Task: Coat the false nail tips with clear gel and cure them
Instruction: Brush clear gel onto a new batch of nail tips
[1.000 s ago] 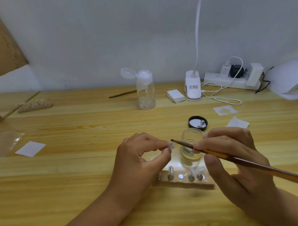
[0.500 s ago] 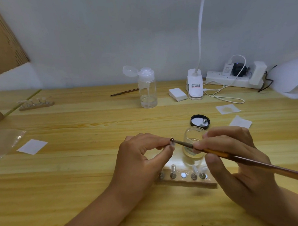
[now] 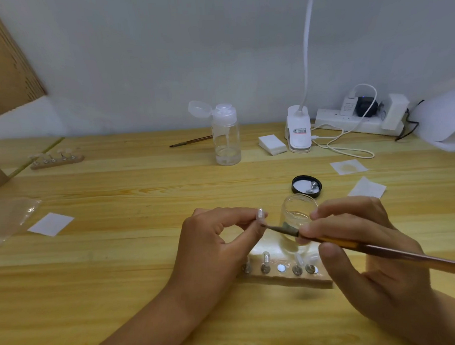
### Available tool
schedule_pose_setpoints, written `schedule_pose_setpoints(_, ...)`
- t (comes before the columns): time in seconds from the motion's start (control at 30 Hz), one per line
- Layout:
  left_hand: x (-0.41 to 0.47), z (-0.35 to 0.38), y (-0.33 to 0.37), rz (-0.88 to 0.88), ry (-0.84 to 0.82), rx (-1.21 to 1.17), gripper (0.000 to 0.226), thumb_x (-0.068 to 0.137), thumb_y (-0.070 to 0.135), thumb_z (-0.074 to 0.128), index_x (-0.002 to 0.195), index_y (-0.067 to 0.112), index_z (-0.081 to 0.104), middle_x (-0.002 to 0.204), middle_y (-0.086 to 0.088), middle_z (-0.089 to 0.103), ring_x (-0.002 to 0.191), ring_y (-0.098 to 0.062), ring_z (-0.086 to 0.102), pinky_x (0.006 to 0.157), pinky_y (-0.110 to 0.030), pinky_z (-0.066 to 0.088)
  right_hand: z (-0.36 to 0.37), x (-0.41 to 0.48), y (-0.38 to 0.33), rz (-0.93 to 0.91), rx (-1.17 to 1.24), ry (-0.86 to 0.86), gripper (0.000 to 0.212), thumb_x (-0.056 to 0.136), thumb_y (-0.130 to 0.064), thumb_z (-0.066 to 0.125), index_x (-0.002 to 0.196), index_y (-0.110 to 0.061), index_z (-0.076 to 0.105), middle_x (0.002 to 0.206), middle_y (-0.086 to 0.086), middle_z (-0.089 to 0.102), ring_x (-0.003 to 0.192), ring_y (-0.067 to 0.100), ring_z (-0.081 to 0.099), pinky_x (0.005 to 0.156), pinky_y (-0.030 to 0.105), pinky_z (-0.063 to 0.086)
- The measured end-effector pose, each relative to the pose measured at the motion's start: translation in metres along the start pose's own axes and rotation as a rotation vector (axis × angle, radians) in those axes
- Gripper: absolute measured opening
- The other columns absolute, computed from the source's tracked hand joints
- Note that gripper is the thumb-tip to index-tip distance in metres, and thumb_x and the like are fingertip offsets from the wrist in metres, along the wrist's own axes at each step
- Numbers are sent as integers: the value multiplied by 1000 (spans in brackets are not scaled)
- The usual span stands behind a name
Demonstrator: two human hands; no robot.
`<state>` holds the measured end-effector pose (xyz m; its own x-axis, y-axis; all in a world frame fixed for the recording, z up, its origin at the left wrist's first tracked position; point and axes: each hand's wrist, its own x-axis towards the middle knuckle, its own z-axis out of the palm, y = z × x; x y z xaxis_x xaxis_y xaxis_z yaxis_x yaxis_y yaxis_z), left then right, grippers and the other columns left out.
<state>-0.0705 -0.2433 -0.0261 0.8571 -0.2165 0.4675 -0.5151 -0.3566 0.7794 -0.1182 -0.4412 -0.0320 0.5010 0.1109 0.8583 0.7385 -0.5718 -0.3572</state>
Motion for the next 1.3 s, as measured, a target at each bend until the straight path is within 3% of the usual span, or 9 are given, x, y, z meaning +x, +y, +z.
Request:
schedule_pose_setpoints(0.2, 0, 1, 2, -11, -9, -47, 11, 80, 31, 78, 82, 41, 76, 82, 28, 72, 86, 4, 66, 81, -28, 38, -1, 2, 2, 34, -36, 32, 18, 101, -34, 51, 109, -23, 63, 102, -19, 66, 106, 6, 60, 85, 37, 44)
schedule_pose_setpoints(0.37, 1, 0, 1, -24, -19, -36, 9, 79, 30, 77, 83, 38, 77, 84, 30, 72, 86, 6, 66, 81, -12, 37, 0, 0, 0, 12, -34, 0, 18, 101, -35, 51, 103, -23, 66, 96, -17, 67, 103, 7, 61, 86, 33, 43)
schedule_pose_setpoints(0.5, 1, 0, 1, -36, -24, -66, 10, 79, 26, 78, 83, 35, 78, 83, 29, 72, 83, 6, 68, 82, -13, 38, -1, -1, -2, 2, -12, 10, 18, 101, -34, 51, 102, -26, 68, 103, -17, 66, 103, 8, 61, 87, 30, 42)
schedule_pose_setpoints(0.57, 1, 0, 2, -45, -24, -76, 12, 79, 25, 79, 83, 36, 78, 82, 28, 73, 82, 6, 68, 85, -17, 39, -1, 1, 0, 21, -32, 30, 17, 101, -34, 51, 101, -31, 67, 104, -18, 65, 104, 8, 60, 87, 32, 42)
schedule_pose_setpoints(0.67, 1, 1, 3, -55, -27, -82, 12, 78, 26, 79, 82, 38, 77, 80, 27, 72, 82, 5, 68, 83, -28, 39, 0, 2, 1, 37, -62, 24, 19, 101, -35, 50, 107, -23, 63, 104, -18, 64, 106, 5, 59, 87, 34, 42)
schedule_pose_setpoints(0.9, 1, 1, 5, -58, -27, -99, 8, 76, 37, 74, 83, 38, 78, 83, 29, 72, 83, 7, 68, 82, -29, 39, 0, 0, -2, 20, -1, 2, 22, 102, -35, 50, 102, -20, 66, 97, -16, 66, 103, 5, 60, 84, 33, 44)
schedule_pose_setpoints(1.17, 1, 0, 3, -50, -21, -54, 13, 78, 24, 80, 82, 36, 78, 80, 26, 73, 82, 6, 67, 79, -8, 38, 1, 2, 2, 54, -59, 14, 19, 102, -36, 47, 107, -25, 61, 105, -19, 64, 107, 4, 58, 89, 31, 43)
schedule_pose_setpoints(1.3, 1, 0, 3, -49, -20, -57, 14, 78, 23, 79, 84, 36, 79, 81, 27, 73, 83, 7, 67, 75, -1, 36, 1, 2, -1, 22, -32, -3, 21, 103, -36, 46, 104, -23, 63, 93, -17, 68, 105, 1, 58, 87, 30, 42)
